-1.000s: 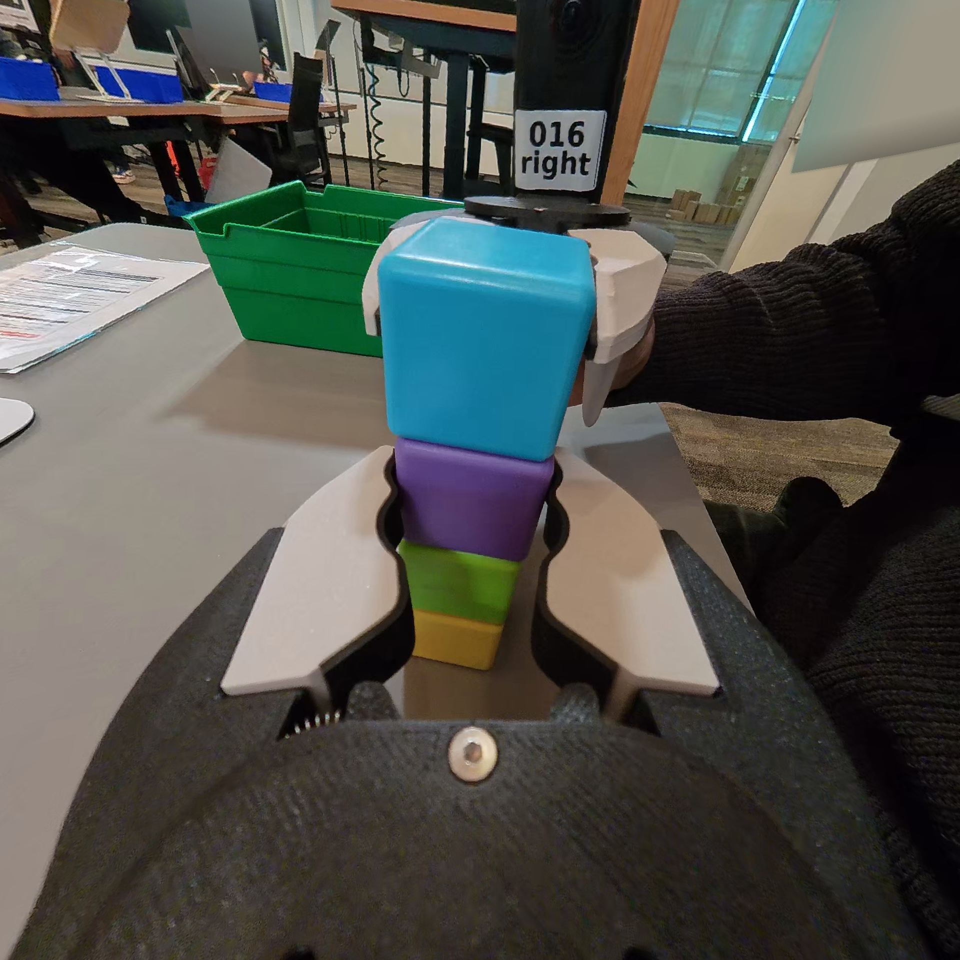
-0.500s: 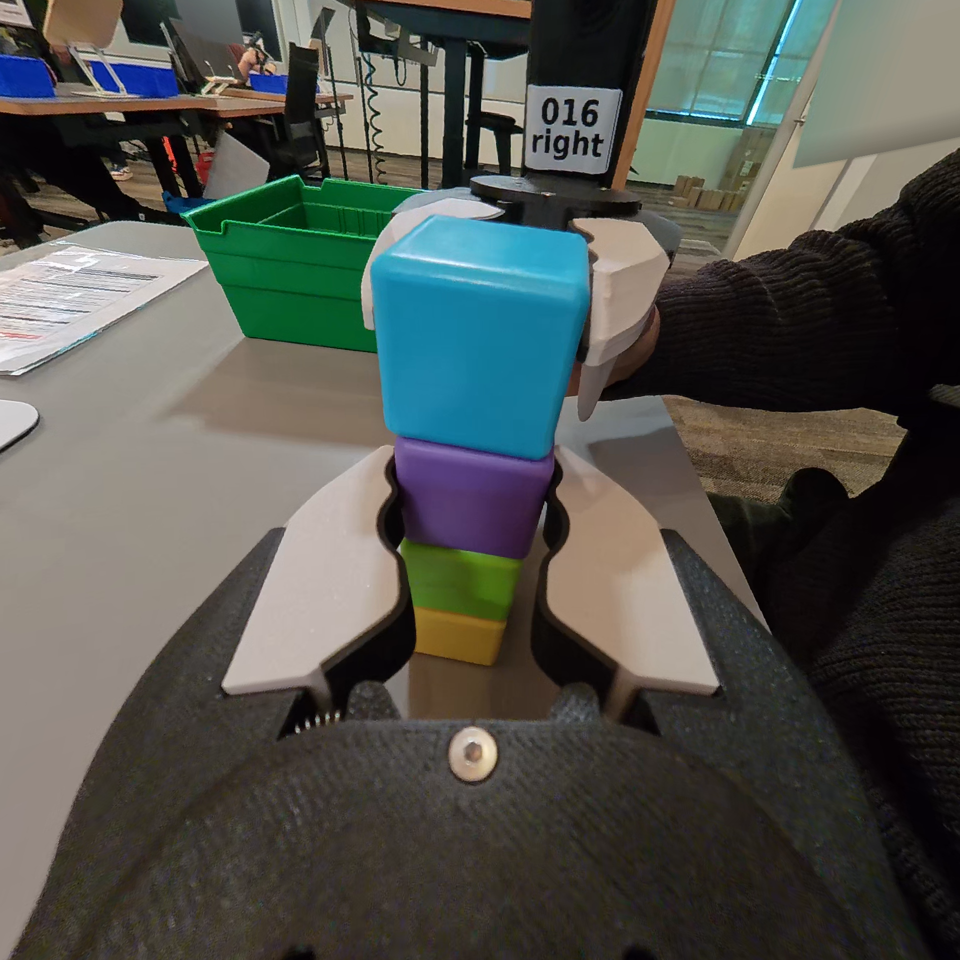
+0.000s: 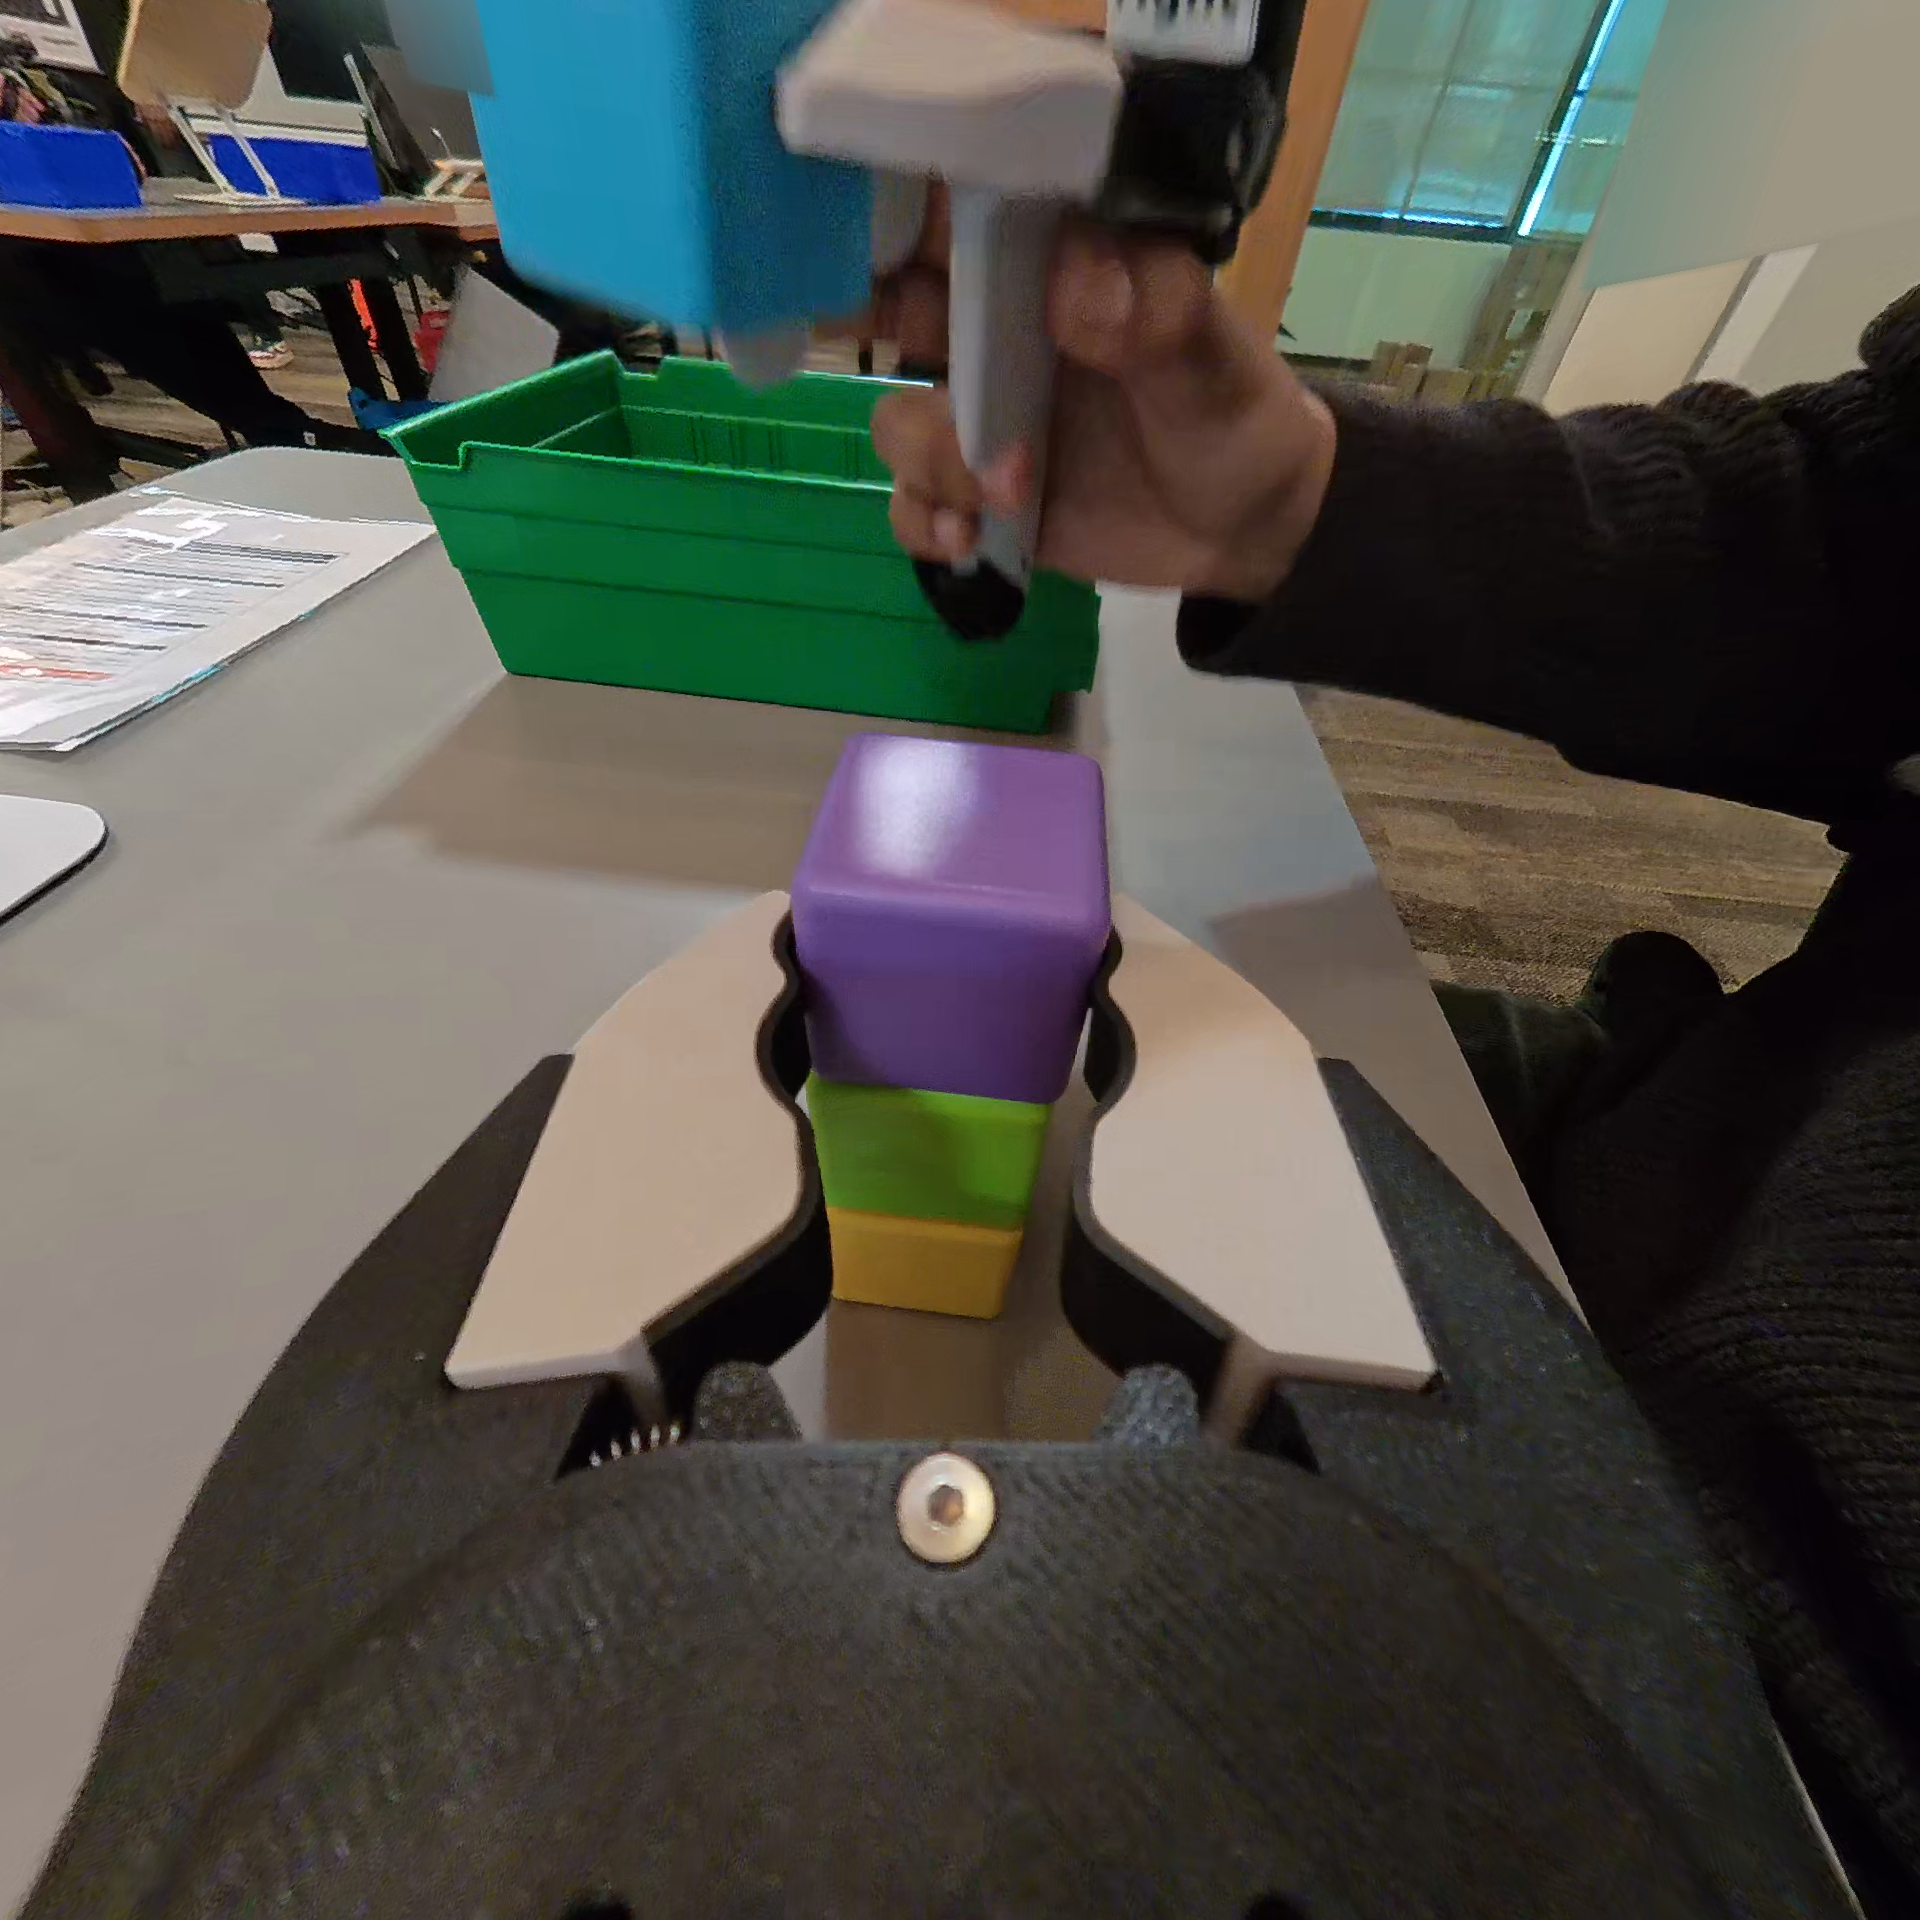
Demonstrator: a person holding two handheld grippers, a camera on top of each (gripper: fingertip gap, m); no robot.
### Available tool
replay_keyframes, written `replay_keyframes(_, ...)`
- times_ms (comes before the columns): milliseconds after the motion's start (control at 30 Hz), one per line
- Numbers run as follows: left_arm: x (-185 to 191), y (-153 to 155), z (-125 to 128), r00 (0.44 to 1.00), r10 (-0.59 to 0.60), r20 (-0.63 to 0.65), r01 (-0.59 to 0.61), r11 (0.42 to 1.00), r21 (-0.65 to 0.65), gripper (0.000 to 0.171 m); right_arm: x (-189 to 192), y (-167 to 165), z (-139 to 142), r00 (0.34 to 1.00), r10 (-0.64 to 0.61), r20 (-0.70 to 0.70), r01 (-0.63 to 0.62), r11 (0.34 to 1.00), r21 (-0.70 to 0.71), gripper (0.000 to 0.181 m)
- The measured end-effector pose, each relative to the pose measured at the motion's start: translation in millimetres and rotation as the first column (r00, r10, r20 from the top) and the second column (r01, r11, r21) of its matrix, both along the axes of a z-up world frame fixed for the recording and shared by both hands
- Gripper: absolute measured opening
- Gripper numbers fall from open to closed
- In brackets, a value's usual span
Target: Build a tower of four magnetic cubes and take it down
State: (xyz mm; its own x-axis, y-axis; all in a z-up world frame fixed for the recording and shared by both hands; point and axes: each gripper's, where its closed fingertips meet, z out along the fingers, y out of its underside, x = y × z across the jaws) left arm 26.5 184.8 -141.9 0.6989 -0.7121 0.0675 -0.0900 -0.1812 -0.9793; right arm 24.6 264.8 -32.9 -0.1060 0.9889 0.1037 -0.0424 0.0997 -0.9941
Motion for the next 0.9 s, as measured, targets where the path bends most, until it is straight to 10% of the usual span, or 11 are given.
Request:
replay_keyframes(167, -0.3, -0.5, -3.9, 1.0, -0.003, -0.02, 0.003, 1.0, -0.006, 0.052, 53.1, 103.7, 18.0, 0.919, -0.342, 0.196, 0.32, 0.938, 0.134, 0.049)
replay_keyframes(367, -0.9, -0.8, -1.9, 1.0, -0.002, -0.011, 0.002, 1.0, -0.004, 0.055, 111.5, 220.5, -69.7, 0.589, -0.43, 0.684, 0.486, 0.865, 0.125, 0.05)
replay_keyframes(600, 0.1, 0.7, -5.1, 1.0, 0.004, -0.03, -0.004, 1.0, -0.009, 0.055, 111.1, 256.5, -152.5, 0.309, -0.292, 0.905, 0.444, 0.886, 0.134, 0.05)
replay_keyframes(900, -1.5, 0.7, -7.0, 1.0, 0.003, -0.029, -0.003, 1.0, -0.016, 0.055, 97.6, 258.0, -177.7, 0.196, -0.208, 0.958, 0.473, 0.876, 0.093, 0.058)
